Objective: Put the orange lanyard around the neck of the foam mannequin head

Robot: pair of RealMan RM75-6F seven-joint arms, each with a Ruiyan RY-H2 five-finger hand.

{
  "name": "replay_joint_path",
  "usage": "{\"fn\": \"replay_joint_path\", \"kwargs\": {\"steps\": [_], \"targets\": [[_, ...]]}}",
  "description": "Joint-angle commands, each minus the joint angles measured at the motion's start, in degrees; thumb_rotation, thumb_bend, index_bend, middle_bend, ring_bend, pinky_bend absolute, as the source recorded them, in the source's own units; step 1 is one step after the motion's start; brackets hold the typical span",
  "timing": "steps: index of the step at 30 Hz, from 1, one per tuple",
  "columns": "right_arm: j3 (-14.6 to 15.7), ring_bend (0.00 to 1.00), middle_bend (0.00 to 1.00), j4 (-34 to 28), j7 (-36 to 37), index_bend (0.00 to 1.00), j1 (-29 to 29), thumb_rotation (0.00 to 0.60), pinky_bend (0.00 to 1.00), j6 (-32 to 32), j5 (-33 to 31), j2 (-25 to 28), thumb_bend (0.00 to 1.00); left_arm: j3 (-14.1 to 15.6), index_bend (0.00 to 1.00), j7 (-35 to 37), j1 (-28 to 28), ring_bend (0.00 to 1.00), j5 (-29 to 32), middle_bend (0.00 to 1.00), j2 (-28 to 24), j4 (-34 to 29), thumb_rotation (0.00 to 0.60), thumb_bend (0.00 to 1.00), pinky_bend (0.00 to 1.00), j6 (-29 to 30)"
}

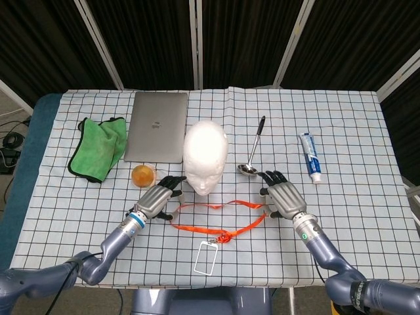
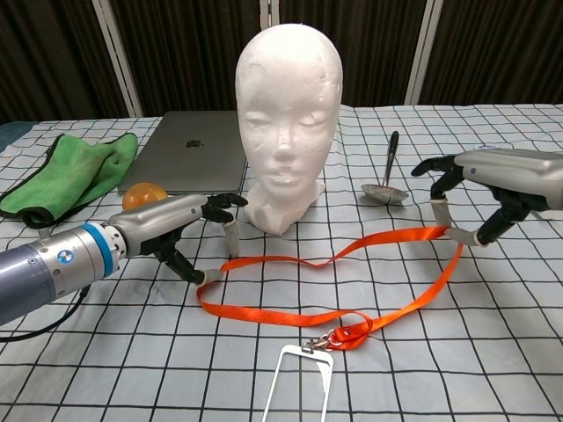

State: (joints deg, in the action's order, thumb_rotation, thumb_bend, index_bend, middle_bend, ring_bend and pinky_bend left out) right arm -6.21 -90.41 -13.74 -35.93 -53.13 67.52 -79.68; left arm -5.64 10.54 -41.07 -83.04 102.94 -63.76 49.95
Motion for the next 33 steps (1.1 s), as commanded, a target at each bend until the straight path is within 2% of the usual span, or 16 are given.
{"fn": "replay_joint_path", "kwargs": {"steps": [1,25,33], "targets": [[-0.01,0.0,0.07,0.0,0.03,0.69,-0.06,0.6,0.0,0.05,0.05,0.13,0.46,-0.05,0.46,-0.19,-0.18,0.0,0.37,0.0,0.3,0.32,0.6,0.42,0.0,0.02],[0.08,0.0,0.08,-1.0,0.05,0.69,-0.32,0.6,0.0,-0.17,0.62,1.21,0.46,-1.48,0.46,-2.2,-0.78,0.0,4.52,0.0,1.35,-0.34,0.6,0.42,0.0,-1.01],[0.12,0.0,0.08,-0.99,0.48,0.69,-0.33,0.6,0.0,-0.15,0.82,1.47,0.46,-1.91,0.47,-5.08,-0.95,0.0,6.57,0.0,1.82,-0.29,0.6,0.44,0.0,-1.66]]}}
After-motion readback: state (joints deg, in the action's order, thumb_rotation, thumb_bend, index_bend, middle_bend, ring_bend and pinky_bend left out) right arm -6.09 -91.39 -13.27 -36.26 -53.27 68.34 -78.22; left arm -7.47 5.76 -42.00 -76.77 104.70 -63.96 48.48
